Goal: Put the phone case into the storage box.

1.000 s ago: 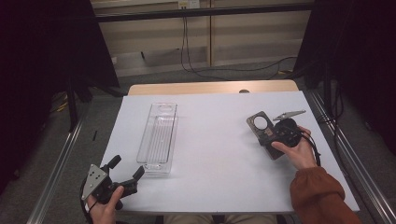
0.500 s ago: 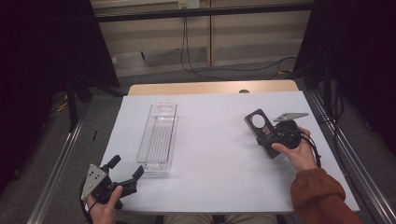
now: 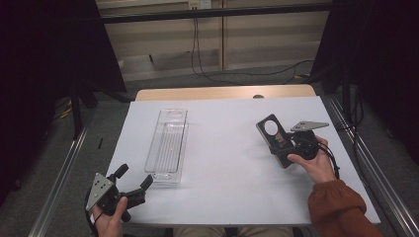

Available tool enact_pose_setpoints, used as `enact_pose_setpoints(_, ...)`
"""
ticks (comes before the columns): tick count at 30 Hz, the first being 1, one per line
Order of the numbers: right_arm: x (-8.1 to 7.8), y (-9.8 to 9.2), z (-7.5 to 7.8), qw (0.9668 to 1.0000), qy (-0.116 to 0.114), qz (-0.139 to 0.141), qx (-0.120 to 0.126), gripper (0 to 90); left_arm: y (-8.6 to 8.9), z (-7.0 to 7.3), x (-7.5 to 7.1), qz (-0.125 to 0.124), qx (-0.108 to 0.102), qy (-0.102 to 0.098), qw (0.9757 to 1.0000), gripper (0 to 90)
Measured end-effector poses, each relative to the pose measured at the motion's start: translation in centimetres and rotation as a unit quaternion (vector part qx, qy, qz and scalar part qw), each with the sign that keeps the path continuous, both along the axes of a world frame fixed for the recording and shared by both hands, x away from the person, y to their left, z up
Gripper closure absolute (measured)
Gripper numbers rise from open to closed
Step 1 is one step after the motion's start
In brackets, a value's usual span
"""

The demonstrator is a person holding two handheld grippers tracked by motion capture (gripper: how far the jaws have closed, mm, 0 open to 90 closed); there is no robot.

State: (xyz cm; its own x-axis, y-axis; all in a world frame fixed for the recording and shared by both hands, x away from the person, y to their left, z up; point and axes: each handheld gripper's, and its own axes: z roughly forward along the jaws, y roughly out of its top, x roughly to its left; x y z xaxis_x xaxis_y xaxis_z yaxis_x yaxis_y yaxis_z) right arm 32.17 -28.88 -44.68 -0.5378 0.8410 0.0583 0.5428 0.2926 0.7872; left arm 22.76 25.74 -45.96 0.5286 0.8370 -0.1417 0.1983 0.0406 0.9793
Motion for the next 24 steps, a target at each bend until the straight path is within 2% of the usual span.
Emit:
enact_pose_setpoints(5,-0.2,0.3,0.1,0.9998,-0.013,0.015,0.010,12.3,0.0,0.0,0.1,-0.003,0.000,0.001,1.0000,2.2)
enact_pose_setpoints(16,-0.8,1.1,0.0,0.9988,-0.025,0.032,0.027,12.3,-0.3,0.3,0.2,-0.013,0.000,0.000,0.9999,2.3)
enact_pose_setpoints(21,-1.0,1.4,0.0,0.9980,-0.033,0.043,0.033,12.2,-0.4,0.4,0.2,-0.019,0.010,0.000,0.9998,2.6)
enact_pose_setpoints(24,-1.2,1.6,-0.1,0.9978,-0.033,0.045,0.036,12.2,-0.6,0.5,0.3,-0.022,0.008,0.000,0.9997,2.6)
